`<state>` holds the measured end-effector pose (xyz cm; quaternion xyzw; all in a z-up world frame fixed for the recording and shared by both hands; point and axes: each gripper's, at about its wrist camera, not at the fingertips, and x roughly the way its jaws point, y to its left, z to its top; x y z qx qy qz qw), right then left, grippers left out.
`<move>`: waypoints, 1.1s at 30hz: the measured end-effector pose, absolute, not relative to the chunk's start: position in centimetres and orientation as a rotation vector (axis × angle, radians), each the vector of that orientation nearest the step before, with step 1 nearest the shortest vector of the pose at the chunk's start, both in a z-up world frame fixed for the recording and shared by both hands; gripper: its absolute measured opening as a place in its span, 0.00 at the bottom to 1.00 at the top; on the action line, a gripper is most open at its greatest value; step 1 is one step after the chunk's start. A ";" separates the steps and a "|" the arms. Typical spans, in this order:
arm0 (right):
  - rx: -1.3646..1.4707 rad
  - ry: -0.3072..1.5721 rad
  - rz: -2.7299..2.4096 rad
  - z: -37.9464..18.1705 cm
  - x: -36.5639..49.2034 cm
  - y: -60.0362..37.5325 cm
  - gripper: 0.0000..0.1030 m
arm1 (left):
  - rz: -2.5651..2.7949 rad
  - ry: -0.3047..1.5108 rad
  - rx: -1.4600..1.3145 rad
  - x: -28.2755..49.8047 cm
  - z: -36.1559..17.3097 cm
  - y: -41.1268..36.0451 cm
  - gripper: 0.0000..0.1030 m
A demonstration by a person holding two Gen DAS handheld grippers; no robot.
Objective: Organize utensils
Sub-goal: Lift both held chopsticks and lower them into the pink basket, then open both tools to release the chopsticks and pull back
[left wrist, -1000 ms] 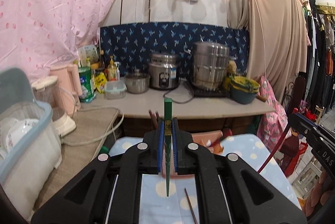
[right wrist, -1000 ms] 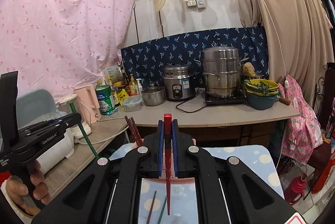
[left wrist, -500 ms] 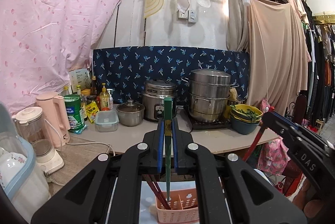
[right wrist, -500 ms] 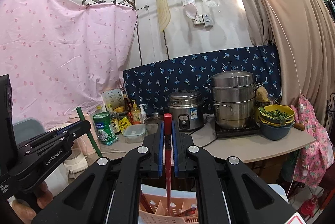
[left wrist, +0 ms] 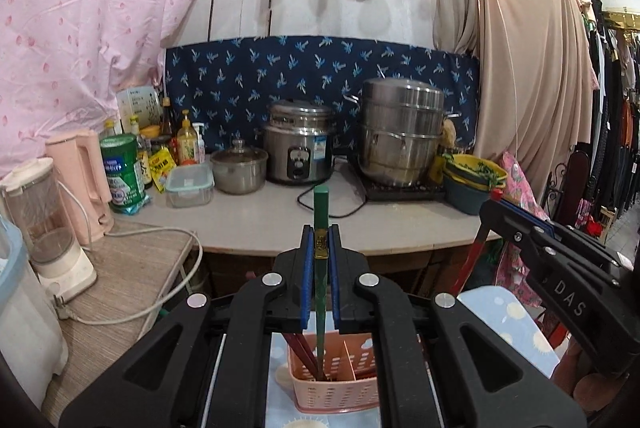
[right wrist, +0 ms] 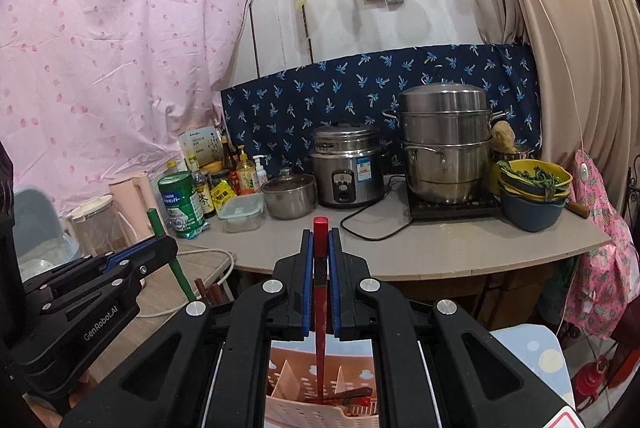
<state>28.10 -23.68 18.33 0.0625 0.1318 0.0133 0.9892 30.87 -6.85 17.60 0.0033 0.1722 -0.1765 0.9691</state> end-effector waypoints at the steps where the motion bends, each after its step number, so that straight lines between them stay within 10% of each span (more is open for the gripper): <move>1: 0.123 0.275 0.024 17.9 28.1 -23.7 0.07 | -0.354 0.355 0.009 30.9 17.2 -6.8 0.07; 15: 0.115 0.298 0.003 15.9 24.7 -23.6 0.10 | -0.307 0.407 -0.012 28.5 14.6 -5.1 0.43; 33: 0.099 0.448 0.018 9.8 13.2 -23.0 0.12 | -0.332 0.550 0.024 19.1 8.2 -4.1 0.45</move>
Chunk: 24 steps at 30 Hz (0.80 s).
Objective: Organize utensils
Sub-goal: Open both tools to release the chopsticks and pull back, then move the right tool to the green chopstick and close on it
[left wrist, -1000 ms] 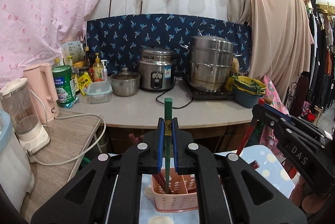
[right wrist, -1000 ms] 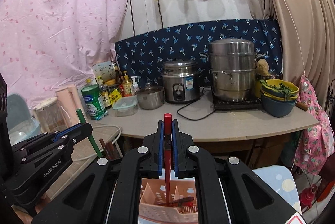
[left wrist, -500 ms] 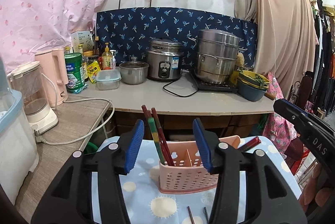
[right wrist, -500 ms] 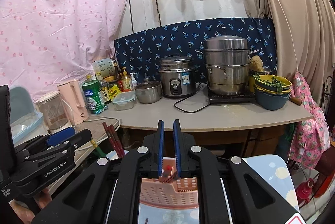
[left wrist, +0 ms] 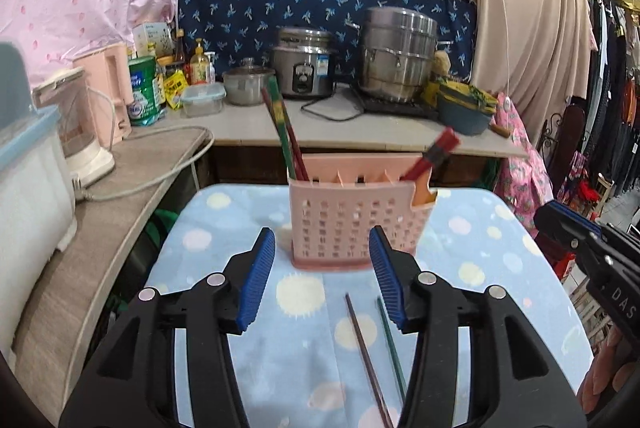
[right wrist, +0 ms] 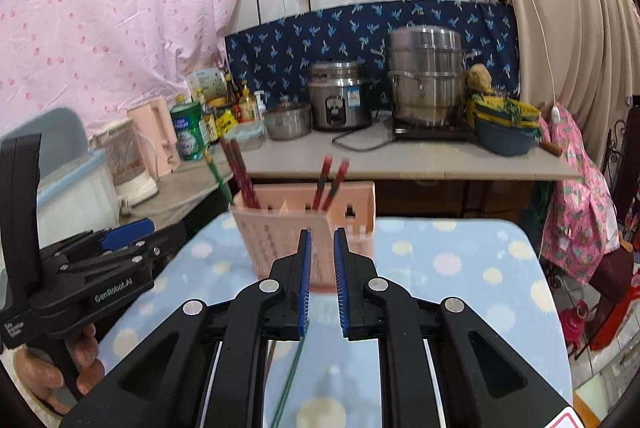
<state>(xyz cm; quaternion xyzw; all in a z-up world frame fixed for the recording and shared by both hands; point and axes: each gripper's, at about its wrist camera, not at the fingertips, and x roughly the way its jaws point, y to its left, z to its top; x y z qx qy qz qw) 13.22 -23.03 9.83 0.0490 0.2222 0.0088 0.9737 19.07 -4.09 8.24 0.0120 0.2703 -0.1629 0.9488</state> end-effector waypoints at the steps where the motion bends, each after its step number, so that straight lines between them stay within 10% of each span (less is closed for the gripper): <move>1: 0.095 0.467 0.017 9.2 12.5 -23.0 0.12 | -0.335 0.563 0.025 18.7 7.8 -4.0 0.45; 24: 0.105 0.720 0.042 -0.8 4.0 -20.6 0.12 | -0.253 0.759 0.054 11.0 0.0 -1.7 0.45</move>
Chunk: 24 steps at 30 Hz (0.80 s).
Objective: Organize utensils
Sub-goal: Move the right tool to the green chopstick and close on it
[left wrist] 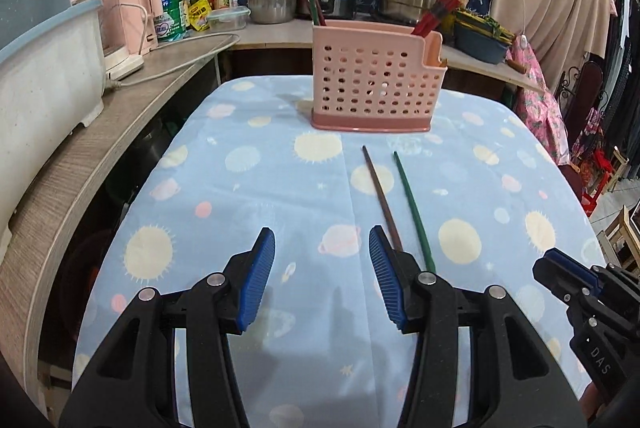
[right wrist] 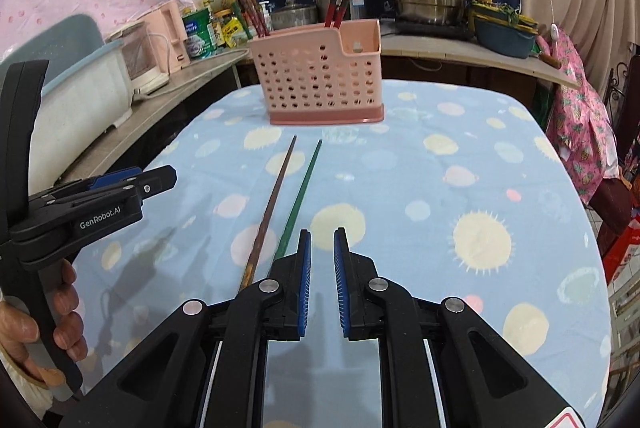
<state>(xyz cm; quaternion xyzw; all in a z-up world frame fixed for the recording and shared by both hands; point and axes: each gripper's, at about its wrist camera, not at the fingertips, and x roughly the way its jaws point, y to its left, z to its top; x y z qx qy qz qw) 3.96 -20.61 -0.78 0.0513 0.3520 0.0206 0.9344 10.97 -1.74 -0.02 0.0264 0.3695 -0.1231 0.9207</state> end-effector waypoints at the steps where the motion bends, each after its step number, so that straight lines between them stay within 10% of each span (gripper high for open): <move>1: 0.101 0.724 0.042 -1.1 3.7 -20.4 0.15 | -0.254 0.763 0.058 10.7 -0.2 -1.7 0.45; 24: 0.086 0.807 0.079 -4.8 4.7 -16.3 0.24 | -0.241 0.824 0.093 9.1 -3.1 -0.5 0.50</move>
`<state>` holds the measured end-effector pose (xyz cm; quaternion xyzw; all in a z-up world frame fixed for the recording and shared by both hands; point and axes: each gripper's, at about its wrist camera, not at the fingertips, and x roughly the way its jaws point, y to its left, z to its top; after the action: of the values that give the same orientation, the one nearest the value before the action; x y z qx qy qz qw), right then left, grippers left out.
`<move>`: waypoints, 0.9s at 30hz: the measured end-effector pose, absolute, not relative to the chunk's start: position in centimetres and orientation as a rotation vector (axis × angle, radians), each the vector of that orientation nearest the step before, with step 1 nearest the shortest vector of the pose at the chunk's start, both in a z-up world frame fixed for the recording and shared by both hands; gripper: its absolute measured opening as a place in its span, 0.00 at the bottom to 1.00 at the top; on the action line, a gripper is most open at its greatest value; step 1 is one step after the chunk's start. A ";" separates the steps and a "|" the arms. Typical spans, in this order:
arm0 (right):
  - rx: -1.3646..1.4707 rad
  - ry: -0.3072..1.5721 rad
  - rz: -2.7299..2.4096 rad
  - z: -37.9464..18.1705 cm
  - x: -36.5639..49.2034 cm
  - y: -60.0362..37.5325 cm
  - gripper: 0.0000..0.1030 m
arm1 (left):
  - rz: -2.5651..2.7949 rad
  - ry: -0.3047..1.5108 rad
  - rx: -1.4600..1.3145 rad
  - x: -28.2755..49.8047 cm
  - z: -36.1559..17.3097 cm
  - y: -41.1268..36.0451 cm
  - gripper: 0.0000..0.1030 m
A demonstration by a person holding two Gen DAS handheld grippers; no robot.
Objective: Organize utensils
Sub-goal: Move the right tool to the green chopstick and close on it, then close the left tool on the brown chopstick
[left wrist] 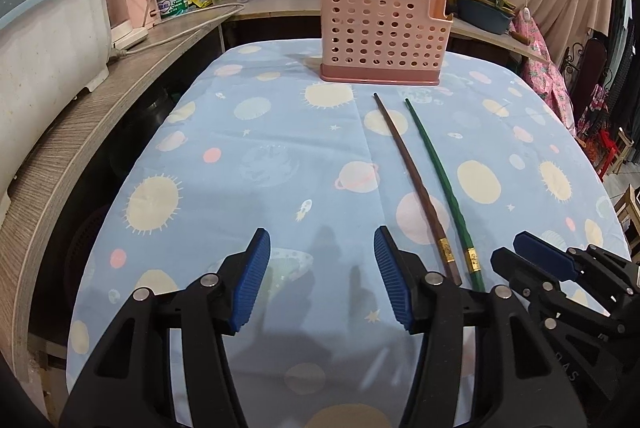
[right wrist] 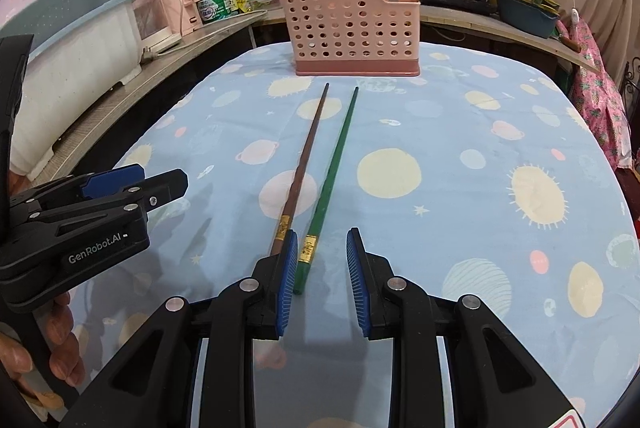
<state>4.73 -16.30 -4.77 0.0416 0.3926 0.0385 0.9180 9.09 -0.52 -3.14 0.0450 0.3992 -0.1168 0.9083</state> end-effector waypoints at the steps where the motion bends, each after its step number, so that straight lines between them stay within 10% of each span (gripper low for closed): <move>1: 0.083 0.808 0.079 -4.8 4.9 -16.1 0.24 | -0.241 0.823 0.091 9.1 -3.2 -0.4 0.50; 27: 0.160 0.864 -0.003 -6.9 3.9 -20.2 0.07 | -0.283 0.835 0.106 8.7 -3.7 -2.7 0.63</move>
<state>3.94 -20.18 -6.94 0.0773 0.4183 -0.0016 0.9050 8.74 -2.71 -3.72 0.0513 0.4037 -0.1371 0.9031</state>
